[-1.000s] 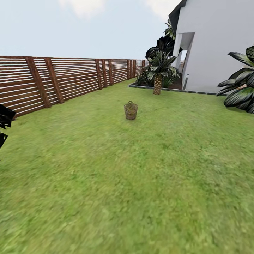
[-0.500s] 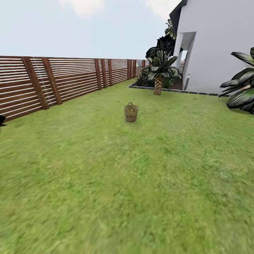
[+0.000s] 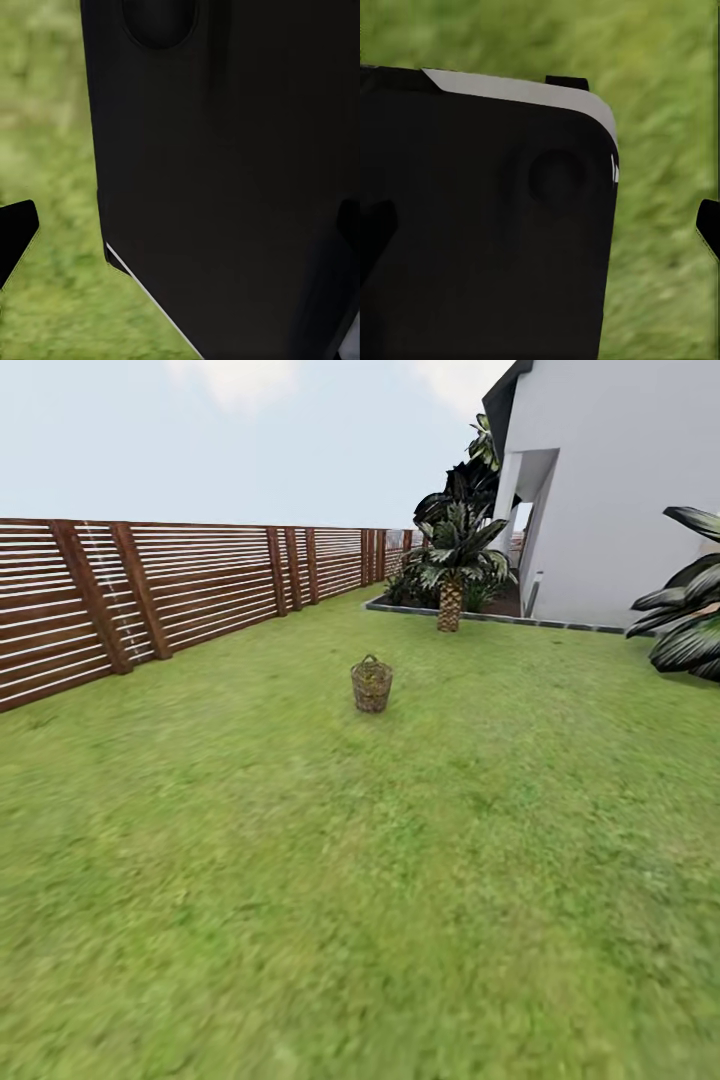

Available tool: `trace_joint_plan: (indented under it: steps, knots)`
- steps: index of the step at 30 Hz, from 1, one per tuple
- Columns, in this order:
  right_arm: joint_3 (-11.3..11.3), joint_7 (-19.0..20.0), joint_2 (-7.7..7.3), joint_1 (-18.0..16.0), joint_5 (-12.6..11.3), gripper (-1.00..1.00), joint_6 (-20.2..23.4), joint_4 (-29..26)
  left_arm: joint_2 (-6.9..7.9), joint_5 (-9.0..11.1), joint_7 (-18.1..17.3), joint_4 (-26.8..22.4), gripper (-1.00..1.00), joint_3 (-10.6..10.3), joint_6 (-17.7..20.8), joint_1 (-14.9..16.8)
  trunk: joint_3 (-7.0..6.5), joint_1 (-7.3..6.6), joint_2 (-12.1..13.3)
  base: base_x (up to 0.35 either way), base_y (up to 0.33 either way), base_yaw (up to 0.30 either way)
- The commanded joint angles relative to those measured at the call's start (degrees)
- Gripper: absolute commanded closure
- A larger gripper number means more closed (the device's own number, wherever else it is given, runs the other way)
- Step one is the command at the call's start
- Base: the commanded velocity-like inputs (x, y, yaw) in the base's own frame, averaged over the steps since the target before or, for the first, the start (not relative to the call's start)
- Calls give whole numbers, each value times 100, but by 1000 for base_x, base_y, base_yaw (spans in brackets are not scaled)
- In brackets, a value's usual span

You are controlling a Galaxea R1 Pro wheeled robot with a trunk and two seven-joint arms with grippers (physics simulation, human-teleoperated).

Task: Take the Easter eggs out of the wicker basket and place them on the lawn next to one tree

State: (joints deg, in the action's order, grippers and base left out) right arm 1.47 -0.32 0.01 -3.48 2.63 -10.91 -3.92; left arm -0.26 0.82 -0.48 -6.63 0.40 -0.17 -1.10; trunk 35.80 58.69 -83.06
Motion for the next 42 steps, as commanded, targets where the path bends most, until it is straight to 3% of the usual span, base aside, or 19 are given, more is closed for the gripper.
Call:
trace_joint_plan:
  steps: [1, 42]
  knots:
    - [11, -3, -1, -3, 27, -100, -16, 5, 0, 10, -5, -12, -100, 7, -1, -4, 4, 4, -2, 339, 0, 0]
    - [2, -3, -1, -3, 27, -100, -16, 5, 0, 6, -5, -13, -100, 5, -2, -4, 4, 4, -2, 339, 0, 0]
